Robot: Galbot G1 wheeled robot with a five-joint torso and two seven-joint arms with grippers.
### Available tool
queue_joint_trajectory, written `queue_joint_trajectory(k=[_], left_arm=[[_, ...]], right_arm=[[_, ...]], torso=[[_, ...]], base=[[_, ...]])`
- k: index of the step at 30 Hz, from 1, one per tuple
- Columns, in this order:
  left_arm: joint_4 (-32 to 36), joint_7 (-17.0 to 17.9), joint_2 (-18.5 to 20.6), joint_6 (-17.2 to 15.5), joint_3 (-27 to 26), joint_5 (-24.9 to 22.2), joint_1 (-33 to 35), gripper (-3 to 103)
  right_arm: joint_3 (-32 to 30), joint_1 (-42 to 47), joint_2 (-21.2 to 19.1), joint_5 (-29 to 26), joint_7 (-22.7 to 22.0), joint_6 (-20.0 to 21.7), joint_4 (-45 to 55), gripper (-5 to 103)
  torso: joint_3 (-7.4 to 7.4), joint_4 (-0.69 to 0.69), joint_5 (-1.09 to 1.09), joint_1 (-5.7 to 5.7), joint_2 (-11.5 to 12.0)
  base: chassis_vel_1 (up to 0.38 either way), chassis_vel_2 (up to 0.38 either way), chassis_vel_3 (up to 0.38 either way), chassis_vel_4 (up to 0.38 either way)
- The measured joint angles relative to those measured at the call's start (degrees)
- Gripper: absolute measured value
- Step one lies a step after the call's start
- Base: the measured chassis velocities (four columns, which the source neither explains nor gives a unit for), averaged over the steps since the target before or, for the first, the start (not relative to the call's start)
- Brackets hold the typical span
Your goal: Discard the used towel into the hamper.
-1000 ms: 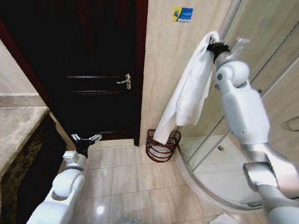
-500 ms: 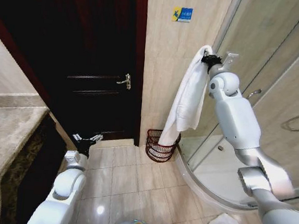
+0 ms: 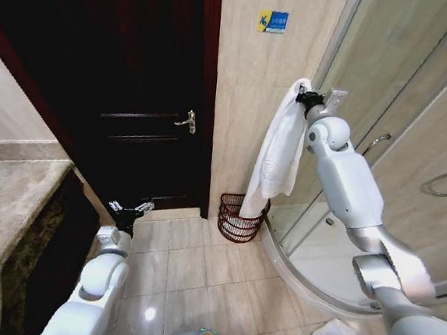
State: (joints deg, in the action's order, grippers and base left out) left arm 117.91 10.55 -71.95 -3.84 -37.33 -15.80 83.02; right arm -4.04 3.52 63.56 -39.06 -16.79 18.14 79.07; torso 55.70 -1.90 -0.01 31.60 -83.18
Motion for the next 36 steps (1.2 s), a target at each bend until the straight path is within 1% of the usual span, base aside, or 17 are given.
queue_joint_trajectory(k=[10,36], left_arm=[[0.2,0.0,-0.1,0.0,0.2,0.0,-0.1,100],[0.7,0.0,-0.2,-0.1,0.2,0.2,0.2,100]], right_arm=[[-0.3,0.9,-1.0,-0.3,-0.2,0.1,1.7,5],[-1.0,3.7,-3.9,-1.1,-0.3,0.7,6.3,5]], torso=[[0.0,0.0,0.01,-0.01,0.0],[0.0,0.0,0.01,0.0,0.0]], base=[[0.0,0.0,0.0,0.0],[-0.06,0.058,0.059,-0.057]])
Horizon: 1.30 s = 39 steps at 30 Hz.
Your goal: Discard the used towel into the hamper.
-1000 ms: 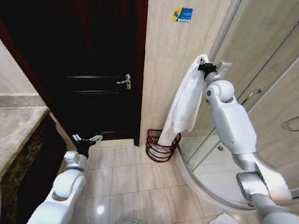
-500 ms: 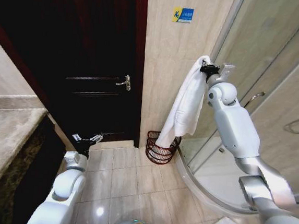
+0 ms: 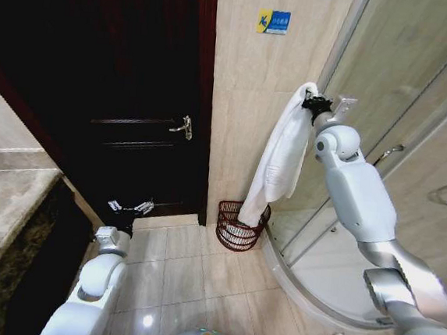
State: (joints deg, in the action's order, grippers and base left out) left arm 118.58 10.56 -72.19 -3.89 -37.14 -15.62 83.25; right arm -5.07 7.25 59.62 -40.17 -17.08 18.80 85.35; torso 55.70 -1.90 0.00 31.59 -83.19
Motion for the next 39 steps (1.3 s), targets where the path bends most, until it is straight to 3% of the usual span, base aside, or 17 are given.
queue_joint_trajectory(k=[17,39], left_arm=[[0.0,0.0,-0.1,0.0,0.1,0.0,-0.1,100],[0.3,0.0,-0.1,-0.2,0.3,0.1,0.0,100]], right_arm=[[0.0,0.6,-0.5,-0.4,-0.6,0.2,1.1,5],[-1.2,6.8,-2.9,-2.7,-3.2,1.6,9.9,5]], torso=[[0.0,0.01,0.0,0.0,0.0],[0.0,0.0,0.01,0.0,0.0]], base=[[-0.061,0.06,0.062,-0.062],[-0.05,0.059,0.055,-0.055]])
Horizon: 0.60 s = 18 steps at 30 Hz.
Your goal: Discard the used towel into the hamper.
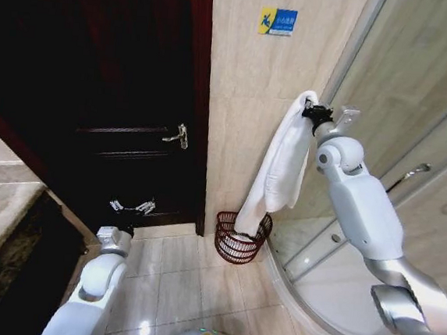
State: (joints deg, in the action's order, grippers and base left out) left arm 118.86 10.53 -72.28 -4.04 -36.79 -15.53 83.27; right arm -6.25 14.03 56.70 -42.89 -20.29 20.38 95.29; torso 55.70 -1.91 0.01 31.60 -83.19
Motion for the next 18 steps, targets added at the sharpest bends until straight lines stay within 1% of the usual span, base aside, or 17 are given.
queue_joint_trajectory(k=[7,18], left_arm=[[0.0,0.0,0.0,0.0,0.2,0.1,0.1,100],[0.1,0.0,-0.1,0.3,0.2,0.2,0.4,100]], right_arm=[[0.2,1.7,0.0,-0.1,-0.5,0.2,1.7,5],[0.6,1.5,2.1,-0.1,-0.6,0.1,0.0,5]], torso=[[0.0,0.0,-0.01,0.0,0.0],[0.0,0.0,0.0,0.0,0.0]], base=[[0.0,0.0,0.0,0.0],[0.0,0.0,0.0,0.0]])
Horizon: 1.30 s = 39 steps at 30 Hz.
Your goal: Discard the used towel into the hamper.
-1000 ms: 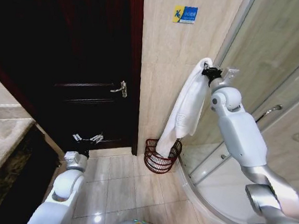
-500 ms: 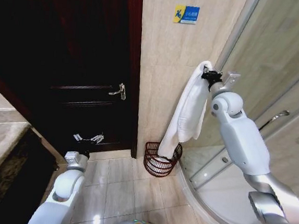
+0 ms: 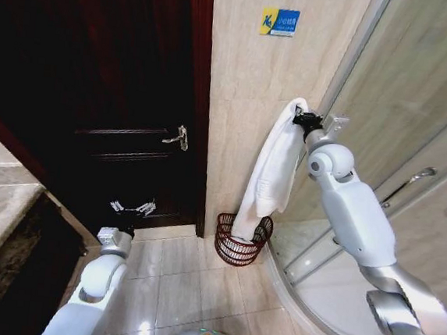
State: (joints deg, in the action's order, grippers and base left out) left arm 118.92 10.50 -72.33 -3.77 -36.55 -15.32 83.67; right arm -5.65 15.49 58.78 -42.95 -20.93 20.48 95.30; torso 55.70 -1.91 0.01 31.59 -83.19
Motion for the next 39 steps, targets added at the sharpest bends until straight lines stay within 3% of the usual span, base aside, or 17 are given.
queue_joint_trajectory(k=[15,39], left_arm=[[-0.2,-2.4,-0.2,1.1,0.8,0.4,0.0,100],[-0.6,-2.1,-0.5,1.3,1.0,0.3,-0.4,100]], right_arm=[[-0.3,1.0,1.2,0.5,-0.1,-0.3,-1.3,5],[-1.0,2.9,1.5,1.5,0.3,-0.5,-1.2,5]], torso=[[-0.24,0.01,-0.01,-0.21,0.5],[-4.94,0.02,-0.01,-4.22,9.2]], base=[[0.0,0.0,0.0,0.0],[0.0,0.0,0.0,0.0]])
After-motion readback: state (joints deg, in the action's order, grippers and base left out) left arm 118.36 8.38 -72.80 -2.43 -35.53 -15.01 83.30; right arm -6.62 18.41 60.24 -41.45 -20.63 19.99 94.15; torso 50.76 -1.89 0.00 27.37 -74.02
